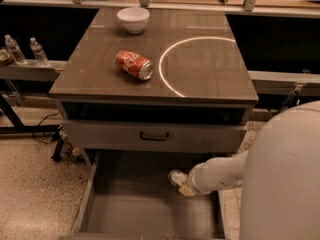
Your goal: Pick 7up can from middle drawer and place on counter
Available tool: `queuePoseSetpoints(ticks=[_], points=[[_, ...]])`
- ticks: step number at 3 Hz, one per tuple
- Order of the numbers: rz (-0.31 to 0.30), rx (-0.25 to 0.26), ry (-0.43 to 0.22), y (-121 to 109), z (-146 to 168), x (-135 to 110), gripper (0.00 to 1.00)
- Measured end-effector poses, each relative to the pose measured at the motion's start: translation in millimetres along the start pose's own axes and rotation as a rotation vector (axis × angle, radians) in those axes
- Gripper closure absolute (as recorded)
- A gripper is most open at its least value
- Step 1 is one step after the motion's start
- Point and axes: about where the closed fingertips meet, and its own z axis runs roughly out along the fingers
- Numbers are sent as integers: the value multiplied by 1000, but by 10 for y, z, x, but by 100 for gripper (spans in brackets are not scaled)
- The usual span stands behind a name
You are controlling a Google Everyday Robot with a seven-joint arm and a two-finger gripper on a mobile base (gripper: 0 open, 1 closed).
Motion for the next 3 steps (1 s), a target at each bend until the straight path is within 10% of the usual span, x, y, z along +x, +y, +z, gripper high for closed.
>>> queuePoseSetpoints(ticks=[1,3], points=[[-107,-37,158,-312,-537,434,100],[-67,-17,197,-621,-1016,627,100]])
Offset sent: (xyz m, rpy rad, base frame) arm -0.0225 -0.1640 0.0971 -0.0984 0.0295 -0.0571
